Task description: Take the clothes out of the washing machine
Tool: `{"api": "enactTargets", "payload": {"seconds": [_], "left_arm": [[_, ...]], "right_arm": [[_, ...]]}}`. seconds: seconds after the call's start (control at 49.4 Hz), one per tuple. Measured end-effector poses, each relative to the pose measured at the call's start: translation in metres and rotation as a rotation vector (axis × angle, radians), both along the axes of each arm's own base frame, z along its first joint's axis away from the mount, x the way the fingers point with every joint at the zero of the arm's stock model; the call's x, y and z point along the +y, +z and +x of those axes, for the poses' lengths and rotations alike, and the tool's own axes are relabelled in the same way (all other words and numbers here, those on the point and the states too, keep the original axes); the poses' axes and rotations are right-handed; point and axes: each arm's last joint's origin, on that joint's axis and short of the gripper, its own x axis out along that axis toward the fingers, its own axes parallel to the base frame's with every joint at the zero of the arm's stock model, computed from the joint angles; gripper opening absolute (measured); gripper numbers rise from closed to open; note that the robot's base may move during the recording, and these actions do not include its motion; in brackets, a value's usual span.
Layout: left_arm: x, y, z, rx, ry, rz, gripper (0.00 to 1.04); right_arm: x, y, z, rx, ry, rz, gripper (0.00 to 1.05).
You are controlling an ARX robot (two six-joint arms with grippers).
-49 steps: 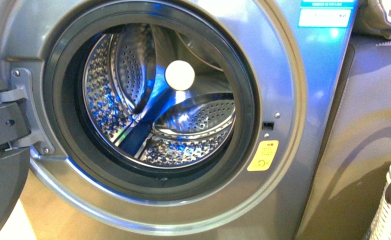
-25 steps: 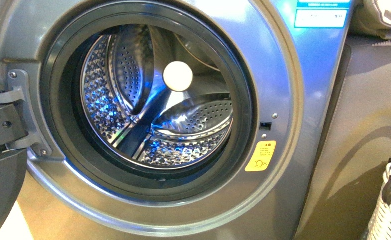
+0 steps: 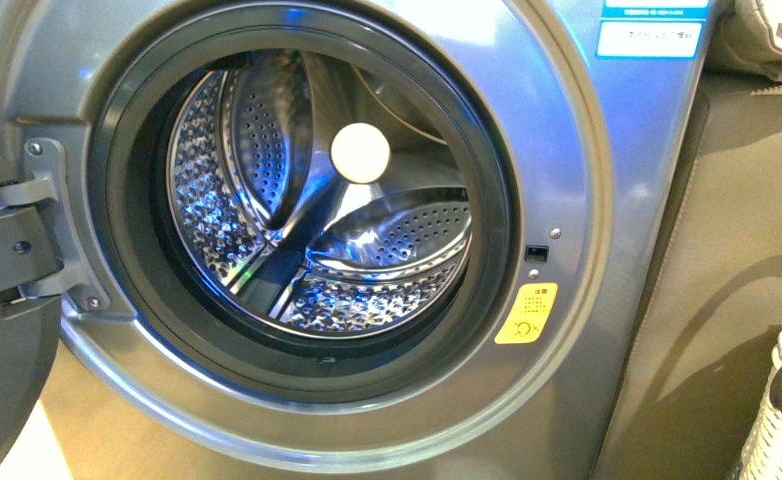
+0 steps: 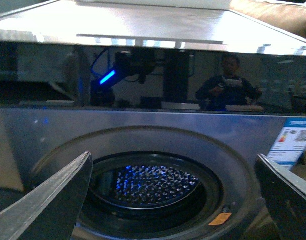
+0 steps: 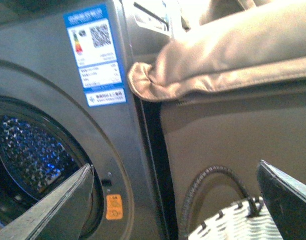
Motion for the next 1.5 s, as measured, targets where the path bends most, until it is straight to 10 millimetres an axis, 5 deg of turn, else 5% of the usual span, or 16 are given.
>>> {"api": "enactTargets", "payload": {"seconds": [0.203,0.385,0.567,0.79,0.892,1.054,1.337,1.499], "left_arm": [[0.024,-0.006,-0.005,-0.011,0.114,-0.080,0.98],[0.024,-0.014,-0.010,-0.017,0.118,-0.097,0.98],[0.023,-0.032,-0.011,-0.006,0.103,-0.104,0.98],[0.061,-0.124,-0.021,-0.022,0.071,0.015,0.52],[0.073,-0.168,-0.027,-0.029,0.069,0.023,0.29],[0.082,-0.215,-0.027,0.005,0.069,0.043,0.03],[0.095,-0.268,-0.033,0.006,0.074,0.045,0.04],[0.106,-0.286,-0.035,0.010,0.075,0.046,0.04]], "right_arm": [[0.025,0.012,-0.011,-0.105,0.034,-0.004,0.97],[0.037,0.017,-0.020,-0.155,0.050,0.013,0.97],[0.046,-0.004,-0.025,-0.172,0.015,0.034,0.97],[0.049,-0.013,-0.026,-0.157,0.017,0.022,0.97],[0.046,-0.011,-0.027,0.067,-0.148,-0.053,0.80],[0.042,-0.034,-0.030,0.225,-0.163,-0.131,0.53],[0.030,-0.051,-0.043,0.228,-0.165,-0.146,0.01],[0.030,-0.052,-0.044,0.213,-0.168,-0.144,0.02]]}}
